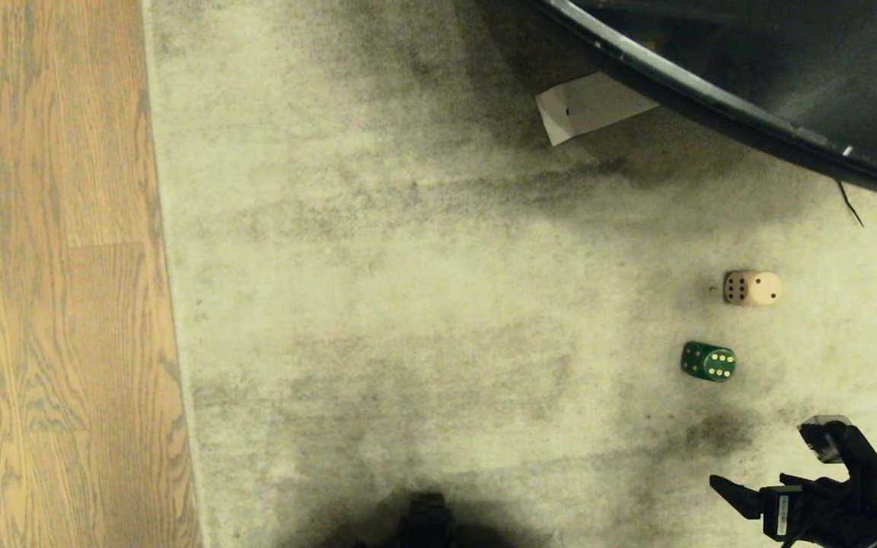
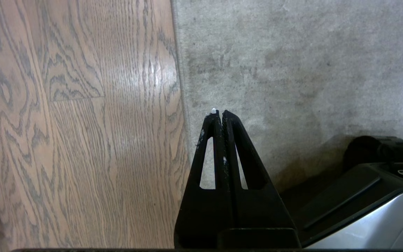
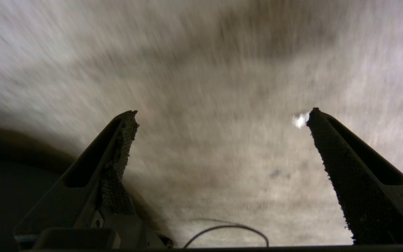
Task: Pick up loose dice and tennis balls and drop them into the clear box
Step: Pick up toys out of the box
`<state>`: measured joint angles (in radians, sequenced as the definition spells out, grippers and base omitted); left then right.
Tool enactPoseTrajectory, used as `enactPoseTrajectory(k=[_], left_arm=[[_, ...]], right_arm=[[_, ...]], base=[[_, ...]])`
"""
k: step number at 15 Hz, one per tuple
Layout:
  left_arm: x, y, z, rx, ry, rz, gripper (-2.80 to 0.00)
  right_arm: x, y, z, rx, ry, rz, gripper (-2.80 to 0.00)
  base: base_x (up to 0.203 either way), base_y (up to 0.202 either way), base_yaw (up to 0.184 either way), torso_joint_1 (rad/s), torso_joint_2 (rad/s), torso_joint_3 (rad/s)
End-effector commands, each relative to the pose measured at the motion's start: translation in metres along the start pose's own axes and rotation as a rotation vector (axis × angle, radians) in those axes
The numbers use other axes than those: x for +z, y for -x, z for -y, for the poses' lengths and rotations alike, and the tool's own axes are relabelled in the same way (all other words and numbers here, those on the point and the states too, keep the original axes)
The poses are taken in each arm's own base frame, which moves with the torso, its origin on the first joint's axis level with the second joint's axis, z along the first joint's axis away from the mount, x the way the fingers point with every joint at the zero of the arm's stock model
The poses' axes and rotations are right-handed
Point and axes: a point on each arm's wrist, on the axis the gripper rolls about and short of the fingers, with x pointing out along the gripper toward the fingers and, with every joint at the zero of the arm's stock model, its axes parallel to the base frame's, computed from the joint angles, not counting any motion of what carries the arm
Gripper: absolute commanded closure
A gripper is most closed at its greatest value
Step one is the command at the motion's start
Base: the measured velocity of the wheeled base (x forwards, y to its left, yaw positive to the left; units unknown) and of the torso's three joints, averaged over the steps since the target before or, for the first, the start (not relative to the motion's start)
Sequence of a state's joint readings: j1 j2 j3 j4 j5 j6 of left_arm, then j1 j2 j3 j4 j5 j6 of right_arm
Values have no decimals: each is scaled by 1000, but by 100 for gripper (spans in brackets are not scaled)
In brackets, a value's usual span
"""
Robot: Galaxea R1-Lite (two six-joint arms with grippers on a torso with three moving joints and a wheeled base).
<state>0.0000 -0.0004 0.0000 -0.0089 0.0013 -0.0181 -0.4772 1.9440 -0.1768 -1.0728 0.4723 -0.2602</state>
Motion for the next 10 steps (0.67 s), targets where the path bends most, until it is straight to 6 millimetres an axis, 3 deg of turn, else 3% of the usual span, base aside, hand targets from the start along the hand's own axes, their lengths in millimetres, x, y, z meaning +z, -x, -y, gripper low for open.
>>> enactPoseTrajectory(k=[1,10], left_arm=[[-1,0,0,0,0,-2,0],[-1,0,0,0,0,-2,0]], right_arm=[[5,-2,3,-4,13,22,-280],[24,-11,6,-10,-9,105,-280]], base=[[-87,0,3,-5,1,2],[0,0,0,0,0,0]])
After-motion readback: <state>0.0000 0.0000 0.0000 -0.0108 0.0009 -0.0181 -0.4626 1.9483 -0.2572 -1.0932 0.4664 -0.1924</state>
